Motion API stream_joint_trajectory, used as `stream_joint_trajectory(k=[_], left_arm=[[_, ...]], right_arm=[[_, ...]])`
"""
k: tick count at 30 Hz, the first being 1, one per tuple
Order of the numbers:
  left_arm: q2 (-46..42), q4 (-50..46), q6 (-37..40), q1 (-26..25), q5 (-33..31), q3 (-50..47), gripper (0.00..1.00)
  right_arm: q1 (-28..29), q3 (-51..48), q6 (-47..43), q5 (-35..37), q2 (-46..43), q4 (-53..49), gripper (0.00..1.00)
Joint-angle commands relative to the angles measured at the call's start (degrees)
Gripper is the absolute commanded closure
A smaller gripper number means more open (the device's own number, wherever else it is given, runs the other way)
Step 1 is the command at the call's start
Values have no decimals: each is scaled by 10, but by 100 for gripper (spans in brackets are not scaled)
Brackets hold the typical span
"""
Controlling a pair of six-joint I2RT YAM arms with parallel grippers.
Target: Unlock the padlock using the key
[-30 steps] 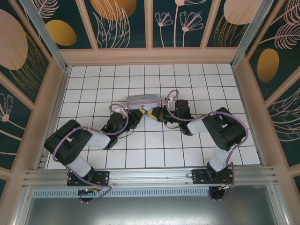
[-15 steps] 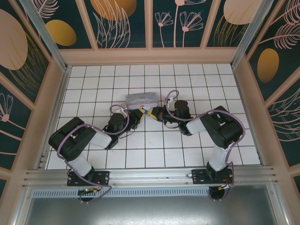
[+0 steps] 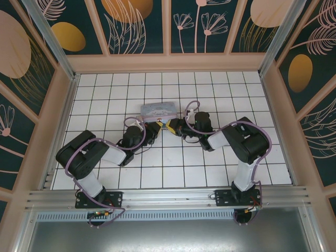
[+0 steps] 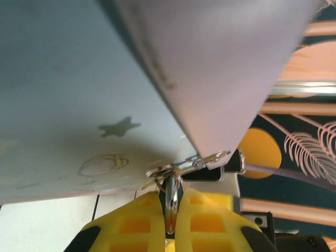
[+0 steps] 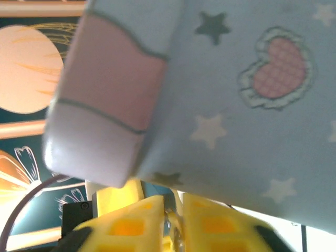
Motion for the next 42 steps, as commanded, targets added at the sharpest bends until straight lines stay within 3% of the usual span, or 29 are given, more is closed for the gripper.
stream_joint_trajectory(k=[1, 11, 17, 23, 28, 33, 37, 42], left_arm=[[5, -27, 15, -31, 78, 8, 100], [5, -44, 28, -30, 69, 13, 100], [24, -44, 33, -29, 68, 16, 100], [19, -51, 40, -29, 67, 22, 100], [12, -68, 51, -28, 68, 32, 100], [12, -79, 52, -28, 74, 35, 100], [-8, -94, 57, -27, 78, 35, 100], [-16, -107, 63, -27, 87, 38, 100]], right_arm=[[-5, -8, 0, 9, -39, 74, 67], [-22, -74, -50, 6, -128, -5, 37], [-31, -82, -144, 23, -232, -218, 31], [-32, -3, -280, 68, -299, -488, 32], [-12, 98, -431, 159, -294, -672, 36], [61, 113, -523, 306, -268, -697, 45], [123, 84, -556, 411, -250, -651, 51], [171, 24, -575, 493, -258, -563, 57]])
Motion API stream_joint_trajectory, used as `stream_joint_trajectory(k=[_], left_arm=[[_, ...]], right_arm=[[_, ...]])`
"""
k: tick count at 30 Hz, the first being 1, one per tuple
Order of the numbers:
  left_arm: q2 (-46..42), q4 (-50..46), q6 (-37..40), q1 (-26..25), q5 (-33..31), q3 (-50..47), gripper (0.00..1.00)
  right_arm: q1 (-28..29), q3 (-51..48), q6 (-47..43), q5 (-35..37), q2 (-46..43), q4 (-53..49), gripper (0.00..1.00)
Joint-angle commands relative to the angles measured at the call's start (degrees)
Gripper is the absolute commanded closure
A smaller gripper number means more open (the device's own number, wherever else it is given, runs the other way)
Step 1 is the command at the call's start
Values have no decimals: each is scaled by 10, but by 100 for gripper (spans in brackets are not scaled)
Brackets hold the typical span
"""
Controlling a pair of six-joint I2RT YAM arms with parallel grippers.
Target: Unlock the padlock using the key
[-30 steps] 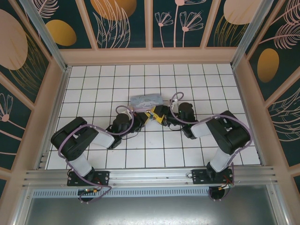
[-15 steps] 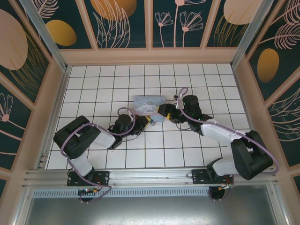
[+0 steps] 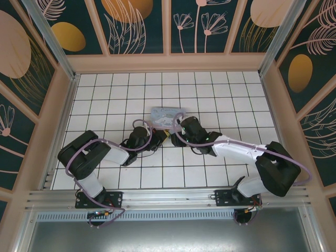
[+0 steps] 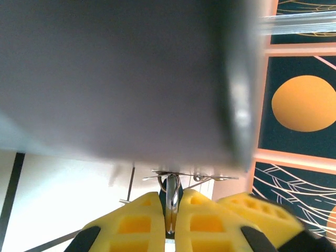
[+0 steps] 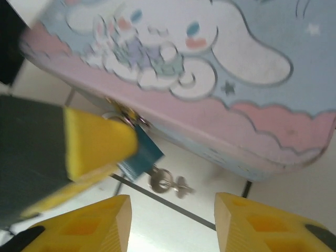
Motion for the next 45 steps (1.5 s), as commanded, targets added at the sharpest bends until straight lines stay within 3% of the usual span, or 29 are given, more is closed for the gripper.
stream_joint_trajectory(k=[1, 12, 23, 36, 45], left_arm=[[-19, 1, 15, -1, 18, 15, 100], [-19, -10, 17, -1, 32, 27, 100], [-21, -14, 17, -2, 30, 31, 100], [-28, -22, 21, -1, 29, 30, 100], [-26, -17, 21, -1, 31, 27, 100]], right_arm=[[21, -41, -43, 107, -10, 69, 58], [57, -160, -99, 179, -65, 232, 59], [81, -128, -127, 174, -22, 246, 52], [84, -89, -148, 191, 48, 250, 53], [73, -67, -159, 201, 86, 250, 58]])
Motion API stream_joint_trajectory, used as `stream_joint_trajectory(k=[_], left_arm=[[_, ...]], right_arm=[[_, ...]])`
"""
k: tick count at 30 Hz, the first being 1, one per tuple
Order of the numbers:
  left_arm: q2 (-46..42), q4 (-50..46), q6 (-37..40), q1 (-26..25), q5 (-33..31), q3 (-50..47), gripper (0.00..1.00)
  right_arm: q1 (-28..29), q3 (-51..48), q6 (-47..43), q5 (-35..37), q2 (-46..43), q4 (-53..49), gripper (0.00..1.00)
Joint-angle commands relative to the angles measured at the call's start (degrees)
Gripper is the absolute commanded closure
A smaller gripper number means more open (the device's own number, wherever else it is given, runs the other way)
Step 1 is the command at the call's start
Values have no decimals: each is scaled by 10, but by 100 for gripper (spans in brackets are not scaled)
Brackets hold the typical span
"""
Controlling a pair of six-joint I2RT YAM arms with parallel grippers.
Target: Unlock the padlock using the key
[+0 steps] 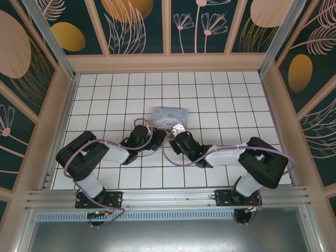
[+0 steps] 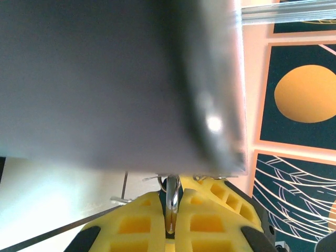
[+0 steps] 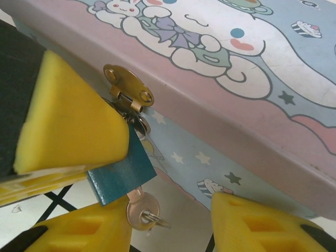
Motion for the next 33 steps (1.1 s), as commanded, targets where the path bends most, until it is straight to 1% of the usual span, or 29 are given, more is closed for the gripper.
stream_joint_trajectory(k=[1, 5, 7, 11, 13, 20, 23, 24, 27, 31, 33], left_arm=[[-17, 15, 10, -1, 13, 13, 100], [-15, 16, 11, -1, 15, 12, 100], [-14, 17, 11, -2, 15, 11, 100], [-12, 18, 11, -2, 15, 11, 100], [-12, 18, 11, -1, 15, 9, 100], [-12, 18, 11, -2, 13, 5, 100], [-12, 18, 11, -2, 12, 4, 100], [-13, 18, 12, -2, 12, 4, 100], [-12, 18, 12, -2, 11, 2, 100], [-10, 18, 11, -2, 11, 2, 100], [-10, 17, 11, -1, 11, 2, 100]], right_arm=[[-7, 19, -13, 14, 11, 17, 59], [-16, 22, -13, 10, 9, 18, 66], [-20, 24, -15, 6, 6, 17, 67], [-29, 31, -17, -5, 3, 16, 74], [-34, 33, -17, -11, 3, 15, 78], [-42, 37, -17, -36, -4, 12, 90], [-47, 36, -13, -54, -9, 11, 99], [-50, 35, -12, -63, -11, 11, 100], [-60, 30, -4, -93, -22, 9, 100], [-78, 21, 4, -150, -38, 10, 100], [-80, 19, 4, -159, -46, 5, 79]])
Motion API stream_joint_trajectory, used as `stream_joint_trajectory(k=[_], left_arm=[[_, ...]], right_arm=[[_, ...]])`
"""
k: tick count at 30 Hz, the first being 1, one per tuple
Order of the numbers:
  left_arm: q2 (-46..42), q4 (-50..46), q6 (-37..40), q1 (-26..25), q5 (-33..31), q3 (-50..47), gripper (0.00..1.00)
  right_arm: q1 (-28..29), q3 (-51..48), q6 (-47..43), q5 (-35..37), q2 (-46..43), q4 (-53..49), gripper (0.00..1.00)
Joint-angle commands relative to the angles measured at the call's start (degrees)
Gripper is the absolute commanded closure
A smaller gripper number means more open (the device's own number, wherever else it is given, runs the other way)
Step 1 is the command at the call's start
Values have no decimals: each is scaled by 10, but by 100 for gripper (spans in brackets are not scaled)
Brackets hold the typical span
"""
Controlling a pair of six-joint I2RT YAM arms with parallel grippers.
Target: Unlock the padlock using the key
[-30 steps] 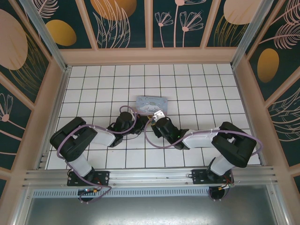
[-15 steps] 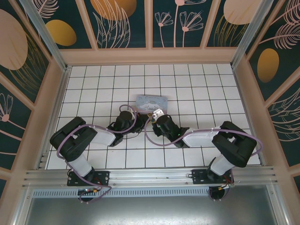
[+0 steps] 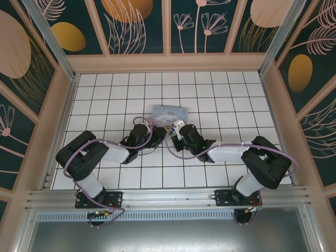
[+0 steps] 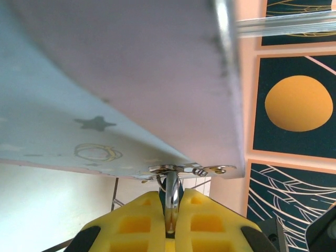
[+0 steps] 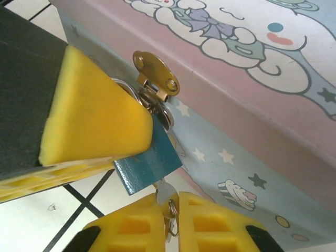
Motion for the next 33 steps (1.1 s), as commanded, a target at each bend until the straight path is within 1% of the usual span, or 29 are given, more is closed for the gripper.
stream_joint_trajectory(k=[1, 2, 3, 11, 14, 21, 25, 33], left_arm=[[-10, 2, 6, -5, 30, -4, 100], [-10, 1, 6, -6, 29, -3, 100], [-10, -1, 6, -5, 30, -3, 100], [-14, -13, 10, -5, 31, 1, 100], [-16, -15, 11, -5, 32, 1, 100], [-19, -19, 14, -5, 34, 2, 100], [-19, -20, 15, -5, 36, 2, 100], [-22, -23, 17, -5, 35, 3, 100]], right_arm=[[-17, 0, 17, -14, -32, 20, 71], [-18, -2, 17, -15, -38, 17, 66], [-18, -5, 17, -15, -44, 13, 64], [-22, -50, 36, -4, -116, 5, 60], [-23, -56, 32, -1, -123, -7, 59], [-9, -47, 4, 17, -91, -31, 59], [0, -46, -5, 32, -69, -25, 59], [13, -33, -13, 40, -37, -9, 59]])
